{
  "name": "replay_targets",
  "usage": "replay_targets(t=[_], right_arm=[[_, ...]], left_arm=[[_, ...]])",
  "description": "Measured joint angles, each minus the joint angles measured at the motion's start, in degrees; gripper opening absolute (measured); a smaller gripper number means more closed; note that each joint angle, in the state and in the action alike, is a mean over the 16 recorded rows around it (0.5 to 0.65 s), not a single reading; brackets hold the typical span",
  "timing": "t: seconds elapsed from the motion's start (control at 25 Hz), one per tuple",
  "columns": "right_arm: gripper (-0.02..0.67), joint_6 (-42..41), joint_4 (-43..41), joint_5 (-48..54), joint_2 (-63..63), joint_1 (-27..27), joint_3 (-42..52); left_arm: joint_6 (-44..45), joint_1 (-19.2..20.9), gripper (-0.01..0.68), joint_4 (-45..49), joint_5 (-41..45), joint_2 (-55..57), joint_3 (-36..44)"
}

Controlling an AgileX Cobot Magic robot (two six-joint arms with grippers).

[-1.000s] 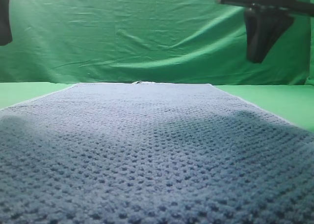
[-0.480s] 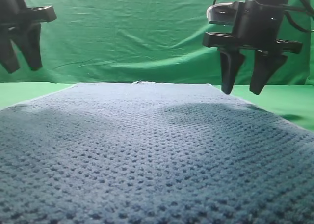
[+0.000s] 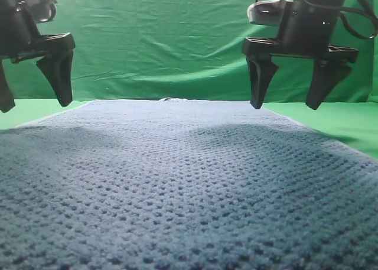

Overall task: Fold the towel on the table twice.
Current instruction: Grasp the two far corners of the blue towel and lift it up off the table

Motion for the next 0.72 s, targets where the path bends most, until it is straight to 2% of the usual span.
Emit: replay_targets(t=[0.72], right_arm=[[0.642,0.72,-0.33,-4.69,3.48,0.00,-0.22]], left_arm=[[0.14,0.00,0.643,-0.02,-2.88,4.39,-1.09]])
